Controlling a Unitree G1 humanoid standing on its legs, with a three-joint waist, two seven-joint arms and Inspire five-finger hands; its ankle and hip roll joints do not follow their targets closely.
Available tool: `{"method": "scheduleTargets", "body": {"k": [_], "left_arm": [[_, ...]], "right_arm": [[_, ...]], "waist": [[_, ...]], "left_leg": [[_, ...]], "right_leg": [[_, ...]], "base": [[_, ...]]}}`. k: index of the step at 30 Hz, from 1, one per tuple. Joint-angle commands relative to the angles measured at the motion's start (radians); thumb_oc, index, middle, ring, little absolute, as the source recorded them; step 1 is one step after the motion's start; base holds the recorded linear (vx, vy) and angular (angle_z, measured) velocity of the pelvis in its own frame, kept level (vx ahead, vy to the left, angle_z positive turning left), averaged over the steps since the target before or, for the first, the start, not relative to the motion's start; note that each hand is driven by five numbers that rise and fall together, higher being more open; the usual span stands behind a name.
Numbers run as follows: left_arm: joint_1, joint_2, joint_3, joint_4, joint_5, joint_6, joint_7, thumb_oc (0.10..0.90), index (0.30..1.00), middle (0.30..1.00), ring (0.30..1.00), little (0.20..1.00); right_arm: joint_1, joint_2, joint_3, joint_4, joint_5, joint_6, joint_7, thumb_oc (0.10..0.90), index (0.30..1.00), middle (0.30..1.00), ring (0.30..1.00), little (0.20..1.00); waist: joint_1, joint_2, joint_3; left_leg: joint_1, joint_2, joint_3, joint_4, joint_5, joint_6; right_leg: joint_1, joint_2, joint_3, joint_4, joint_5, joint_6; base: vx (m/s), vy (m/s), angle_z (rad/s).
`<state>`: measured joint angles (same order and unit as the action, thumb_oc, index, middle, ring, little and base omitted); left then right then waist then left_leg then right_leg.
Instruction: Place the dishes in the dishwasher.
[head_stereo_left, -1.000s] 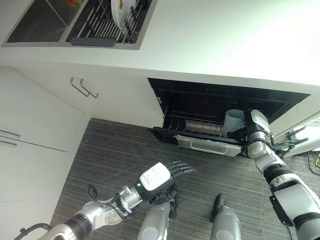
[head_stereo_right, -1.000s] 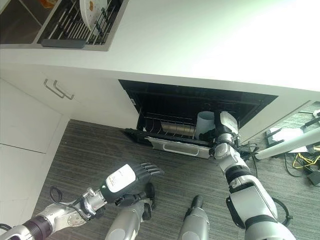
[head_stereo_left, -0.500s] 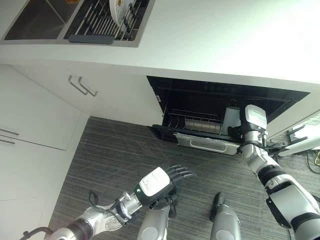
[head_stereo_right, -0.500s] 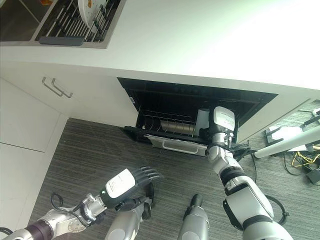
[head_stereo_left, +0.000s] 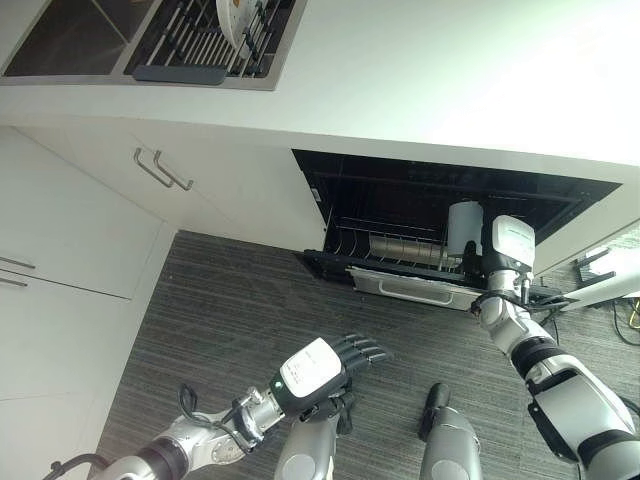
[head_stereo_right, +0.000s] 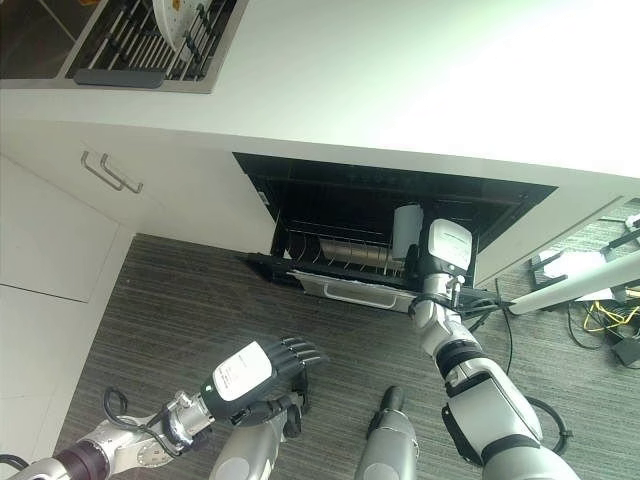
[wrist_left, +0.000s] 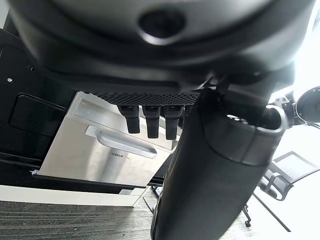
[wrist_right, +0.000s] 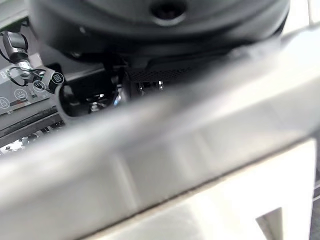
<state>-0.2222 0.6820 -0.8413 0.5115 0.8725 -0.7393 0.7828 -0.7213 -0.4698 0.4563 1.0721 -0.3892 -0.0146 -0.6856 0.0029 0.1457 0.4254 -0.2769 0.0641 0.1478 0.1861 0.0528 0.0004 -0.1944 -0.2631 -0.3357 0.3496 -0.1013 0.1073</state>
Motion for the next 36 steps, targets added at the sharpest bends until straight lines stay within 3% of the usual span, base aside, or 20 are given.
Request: {"method": "scheduleTargets", "body": {"k": [1,7,16,26,30,36], "left_arm": [[0.010,-0.033,0.013,-0.061,-0.014,-0.029,0.077,0.800,0.900,0.900,0.900,0.900],[0.031,-0.034,0.030,-0.076,-0.018,-0.025,0.067,0.800,0.900,0.900,0.900,0.900],[0.071,-0.028,0.072,-0.094,-0.032,-0.031,0.059,0.800,0.900,0.900,0.900,0.900],[0.195,-0.009,0.202,-0.175,-0.062,-0.047,-0.027,0.800,0.900,0.900,0.900,0.900],[0.227,-0.008,0.236,-0.193,-0.080,-0.054,-0.056,0.800,0.900,0.900,0.900,0.900],[0.261,-0.010,0.276,-0.196,-0.100,-0.065,-0.091,0.800,0.900,0.900,0.900,0.900]], "right_arm": [[0.102,-0.043,0.011,0.063,0.018,0.002,-0.025,0.800,0.900,0.900,0.900,0.900],[0.150,-0.029,0.008,0.012,0.028,-0.048,-0.072,0.800,0.900,0.900,0.900,0.900],[0.219,-0.038,0.027,-0.173,0.051,-0.054,-0.096,0.800,0.900,0.900,0.900,0.900],[0.453,-0.102,-0.078,-0.559,0.043,-0.075,-0.039,0.800,0.900,0.900,0.900,0.900],[0.509,-0.107,-0.100,-0.644,0.025,-0.064,-0.009,0.800,0.900,0.900,0.900,0.900],[0.576,-0.116,-0.134,-0.740,0.019,-0.110,-0.003,0.800,0.900,0.900,0.900,0.900]], "waist": [[0.001,-0.003,-0.012],[-0.010,-0.002,-0.015],[-0.036,-0.002,-0.020],[-0.077,-0.031,-0.051],[-0.089,-0.037,-0.067],[-0.099,-0.051,-0.094]], "left_leg": [[0.034,0.067,0.071,0.114,-0.208,-0.043],[0.042,0.067,0.079,0.114,-0.213,-0.041],[0.056,0.065,0.089,0.114,-0.220,-0.040],[0.098,0.069,0.106,0.114,-0.236,-0.034],[0.118,0.071,0.113,0.114,-0.241,-0.033],[0.146,0.074,0.119,0.114,-0.250,-0.032]], "right_leg": [[-0.003,0.008,0.041,-0.050,-0.042,0.040],[-0.001,0.006,0.044,-0.050,-0.044,0.039],[0.004,0.007,0.058,-0.050,-0.052,0.037],[0.028,0.011,0.076,-0.050,-0.058,0.045],[0.044,0.010,0.076,-0.050,-0.061,0.048],[0.070,0.012,0.074,-0.050,-0.066,0.052]], "base": [[0.00,0.000,0.00],[0.00,0.008,0.00],[0.01,0.025,-0.05],[0.04,0.014,-0.05],[0.06,0.016,-0.09],[0.05,-0.010,-0.08]]}}
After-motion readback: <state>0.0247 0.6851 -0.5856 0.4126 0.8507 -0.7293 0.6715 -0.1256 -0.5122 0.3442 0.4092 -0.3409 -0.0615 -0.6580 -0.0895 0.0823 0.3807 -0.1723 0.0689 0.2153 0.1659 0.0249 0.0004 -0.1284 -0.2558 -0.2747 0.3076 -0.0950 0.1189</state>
